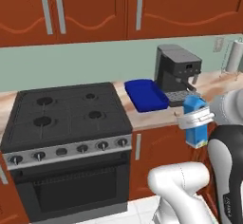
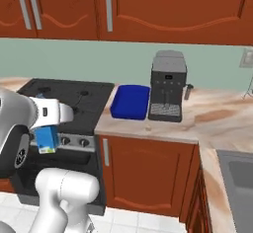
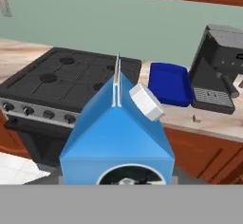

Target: Take out the milk from the fridge and place it on the tray on the counter. Then take the sugar cube near the tray and place it in the tray.

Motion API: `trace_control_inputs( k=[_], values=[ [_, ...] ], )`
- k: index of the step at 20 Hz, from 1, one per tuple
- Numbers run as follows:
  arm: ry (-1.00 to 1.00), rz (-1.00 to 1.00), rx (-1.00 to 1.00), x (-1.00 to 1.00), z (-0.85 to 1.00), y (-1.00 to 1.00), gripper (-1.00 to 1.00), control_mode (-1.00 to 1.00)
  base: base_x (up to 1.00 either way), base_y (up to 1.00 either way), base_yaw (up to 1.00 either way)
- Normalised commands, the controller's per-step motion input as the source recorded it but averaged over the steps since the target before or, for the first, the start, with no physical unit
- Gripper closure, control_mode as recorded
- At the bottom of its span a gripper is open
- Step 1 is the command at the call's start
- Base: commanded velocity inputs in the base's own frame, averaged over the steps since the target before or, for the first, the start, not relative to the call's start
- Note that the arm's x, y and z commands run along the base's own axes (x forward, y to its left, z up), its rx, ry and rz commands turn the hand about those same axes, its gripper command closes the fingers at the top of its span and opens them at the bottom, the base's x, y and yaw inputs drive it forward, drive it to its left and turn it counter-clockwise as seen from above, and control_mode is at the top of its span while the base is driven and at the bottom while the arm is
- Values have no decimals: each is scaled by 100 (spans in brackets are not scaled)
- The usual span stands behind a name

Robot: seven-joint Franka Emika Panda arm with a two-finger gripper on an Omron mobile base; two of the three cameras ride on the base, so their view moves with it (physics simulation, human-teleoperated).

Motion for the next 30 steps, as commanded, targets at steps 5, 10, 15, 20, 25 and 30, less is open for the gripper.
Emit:
trace_control_inputs(
  k=[5, 10, 15, 20, 25, 30],
  values=[
    [0, 0, 0, 0, 0, 0, 100, 100, 88, 75, -28],
    [0, 0, 0, 0, 0, 0, 100, 100, 52, 5, -24],
    [0, 0, 0, 0, 0, 0, 100, 100, 49, 0, -11],
    [0, 0, 0, 0, 0, 0, 100, 100, 36, -55, -16],
    [0, 0, 0, 0, 0, 0, 100, 100, 9, -27, -4],
    [0, 0, 0, 0, 0, 0, 100, 100, 47, 0, -8]
  ],
)
